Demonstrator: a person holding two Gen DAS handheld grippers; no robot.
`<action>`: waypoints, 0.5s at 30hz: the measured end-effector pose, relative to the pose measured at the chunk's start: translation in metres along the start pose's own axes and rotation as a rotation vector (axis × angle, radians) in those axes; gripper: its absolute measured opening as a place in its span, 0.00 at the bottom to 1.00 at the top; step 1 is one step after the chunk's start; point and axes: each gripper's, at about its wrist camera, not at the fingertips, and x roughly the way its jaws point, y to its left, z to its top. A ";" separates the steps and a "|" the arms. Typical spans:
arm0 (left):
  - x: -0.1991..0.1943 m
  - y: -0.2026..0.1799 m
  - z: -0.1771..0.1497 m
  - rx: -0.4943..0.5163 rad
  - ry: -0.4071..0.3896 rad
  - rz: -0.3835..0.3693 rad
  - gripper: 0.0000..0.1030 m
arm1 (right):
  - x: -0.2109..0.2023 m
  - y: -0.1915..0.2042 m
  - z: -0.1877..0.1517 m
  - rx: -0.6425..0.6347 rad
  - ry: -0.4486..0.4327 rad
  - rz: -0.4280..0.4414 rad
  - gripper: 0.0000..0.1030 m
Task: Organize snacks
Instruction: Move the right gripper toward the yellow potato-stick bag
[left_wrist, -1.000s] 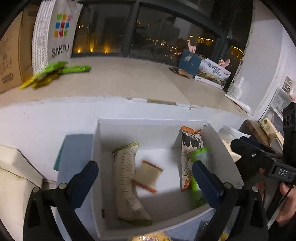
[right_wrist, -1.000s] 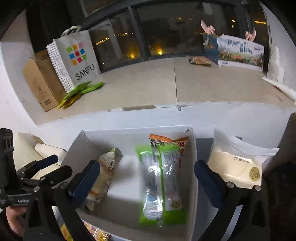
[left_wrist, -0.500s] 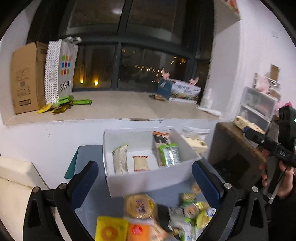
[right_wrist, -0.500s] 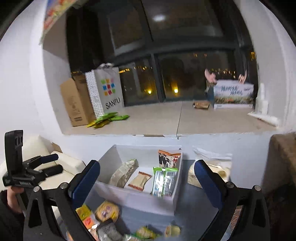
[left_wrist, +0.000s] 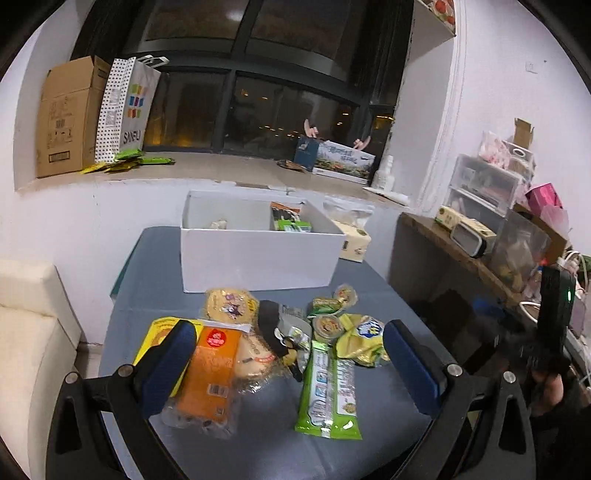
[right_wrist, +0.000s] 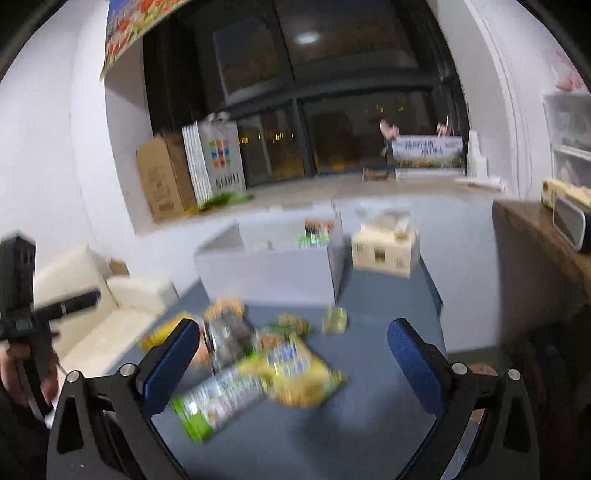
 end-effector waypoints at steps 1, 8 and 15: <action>0.001 -0.002 0.000 0.000 0.005 -0.004 1.00 | 0.002 0.001 -0.006 -0.016 0.026 -0.007 1.00; 0.003 -0.002 -0.003 0.009 0.017 -0.025 1.00 | 0.024 0.009 -0.026 -0.095 0.108 0.027 1.00; 0.004 -0.008 -0.005 0.029 0.025 -0.035 1.00 | 0.059 0.016 -0.031 -0.179 0.193 0.055 1.00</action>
